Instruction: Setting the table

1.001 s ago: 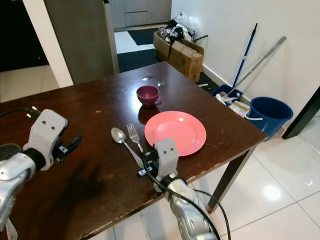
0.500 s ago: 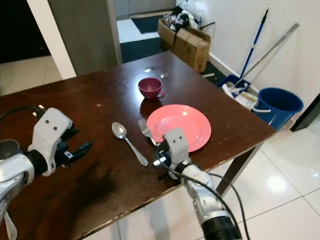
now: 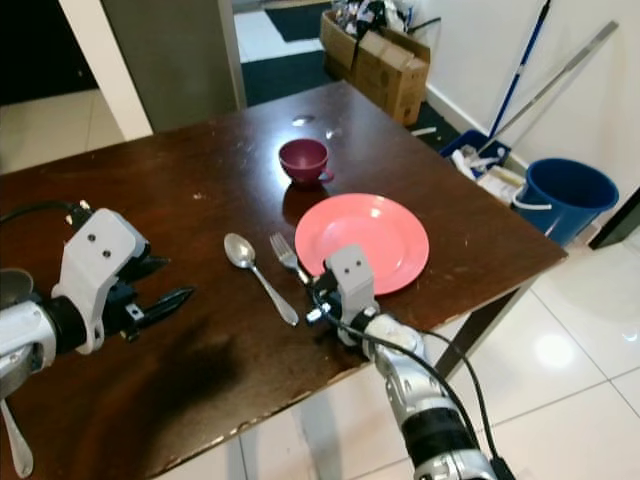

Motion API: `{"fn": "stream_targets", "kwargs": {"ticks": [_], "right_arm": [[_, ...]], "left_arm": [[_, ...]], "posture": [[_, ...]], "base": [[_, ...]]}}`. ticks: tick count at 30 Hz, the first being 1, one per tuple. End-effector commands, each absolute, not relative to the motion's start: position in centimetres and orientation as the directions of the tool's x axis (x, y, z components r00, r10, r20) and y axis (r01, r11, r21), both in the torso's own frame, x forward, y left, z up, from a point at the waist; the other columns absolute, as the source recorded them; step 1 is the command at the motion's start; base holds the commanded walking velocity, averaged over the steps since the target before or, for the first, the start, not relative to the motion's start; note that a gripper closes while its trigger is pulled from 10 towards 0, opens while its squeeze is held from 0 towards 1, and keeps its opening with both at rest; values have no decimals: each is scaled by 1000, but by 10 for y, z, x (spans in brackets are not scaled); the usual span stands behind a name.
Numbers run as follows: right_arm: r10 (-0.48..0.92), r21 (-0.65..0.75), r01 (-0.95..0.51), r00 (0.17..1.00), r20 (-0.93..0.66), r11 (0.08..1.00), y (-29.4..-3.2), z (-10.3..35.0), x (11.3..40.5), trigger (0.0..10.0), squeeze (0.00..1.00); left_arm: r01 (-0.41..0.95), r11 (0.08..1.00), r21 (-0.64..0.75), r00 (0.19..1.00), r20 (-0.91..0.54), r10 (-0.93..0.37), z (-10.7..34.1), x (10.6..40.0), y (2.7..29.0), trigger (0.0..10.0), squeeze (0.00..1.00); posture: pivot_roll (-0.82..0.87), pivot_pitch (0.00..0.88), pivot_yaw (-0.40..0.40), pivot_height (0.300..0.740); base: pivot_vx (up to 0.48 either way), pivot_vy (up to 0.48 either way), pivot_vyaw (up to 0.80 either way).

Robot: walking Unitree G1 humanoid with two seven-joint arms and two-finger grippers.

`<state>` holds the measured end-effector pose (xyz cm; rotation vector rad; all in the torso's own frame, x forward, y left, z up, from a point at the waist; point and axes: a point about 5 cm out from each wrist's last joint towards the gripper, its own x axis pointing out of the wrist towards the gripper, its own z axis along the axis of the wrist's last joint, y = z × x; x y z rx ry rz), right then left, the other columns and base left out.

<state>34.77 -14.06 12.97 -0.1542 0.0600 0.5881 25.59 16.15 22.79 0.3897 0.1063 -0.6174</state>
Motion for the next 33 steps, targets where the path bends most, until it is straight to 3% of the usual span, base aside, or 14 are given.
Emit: {"fn": "stream_targets", "kwargs": {"ticks": [1, 5, 6, 7, 8, 10, 14, 15, 20, 21, 23, 24, 33], "right_arm": [[550, -131, -560, 828, -105, 818, -141, 129, 351, 10000, 0], [554, -128, -564, 826, -105, 816, -141, 129, 352, 10000, 0], [558, -126, -568, 823, -105, 813, -140, 129, 352, 10000, 259], [561, -124, -571, 821, -105, 812, -139, 128, 353, 10000, 404], [563, -123, -572, 820, -104, 811, -139, 128, 353, 10000, 624], [564, -123, -573, 819, -102, 810, -138, 129, 354, 10000, 682], [572, -118, -580, 815, -91, 806, -135, 130, 356, 10000, 686], [573, -118, -580, 815, -90, 806, -135, 130, 357, 10000, 1000], [564, -123, -570, 821, -81, 812, -136, 132, 359, 10000, 1000], [563, -120, -568, 823, -71, 814, -137, 133, 359, 10000, 435], [563, -118, -566, 824, -64, 816, -137, 134, 359, 10000, 435], [566, -114, -568, 823, -50, 815, -136, 136, 358, 10000, 0], [608, -69, -604, 790, 78, 794, -121, 155, 344, 10000, 0]], "left_arm": [[582, 744, 327, 813, -223, -538, 230, 252, 164, 10000, 0], [583, 744, 326, 812, -224, -539, 230, 251, 164, 10000, 0], [582, 745, 326, 813, -223, -537, 231, 251, 163, 10000, 0], [581, 746, 325, 814, -224, -536, 231, 251, 163, 10000, 0], [580, 747, 325, 814, -224, -535, 231, 251, 163, 10000, 0], [580, 748, 324, 815, -224, -535, 231, 251, 163, 10000, 0], [580, 750, 319, 815, -225, -534, 232, 250, 161, 10000, 0], [580, 750, 318, 814, -225, -535, 232, 251, 161, 10000, 0], [579, 751, 317, 815, -222, -535, 231, 251, 159, 10000, 0], [579, 752, 315, 815, -220, -536, 231, 252, 159, 10000, 0], [579, 753, 314, 816, -218, -536, 231, 252, 158, 10000, 0], [579, 753, 312, 815, -215, -537, 231, 252, 158, 10000, 0], [587, 755, 293, 809, -194, -555, 227, 257, 148, 10000, 0]], "posture": [[157, 150, 168, 740], [157, 150, 168, 740], [160, 151, 167, 740], [160, 150, 165, 740], [160, 150, 164, 740], [160, 150, 164, 740], [159, 148, 164, 740], [159, 145, 162, 740], [149, 136, 157, 740], [148, 135, 156, 740], [148, 135, 156, 740], [140, 129, 153, 740], [100, 98, 141, 740]], "base": [[0, 0, 0], [0, 0, 0], [0, 0, 0], [0, 0, 0], [0, 0, 0], [0, 0, 0], [0, 0, 0], [0, 0, 0], [0, 0, 0], [0, 0, 0], [0, 0, 0], [0, 0, 0], [0, 0, 0]]}}
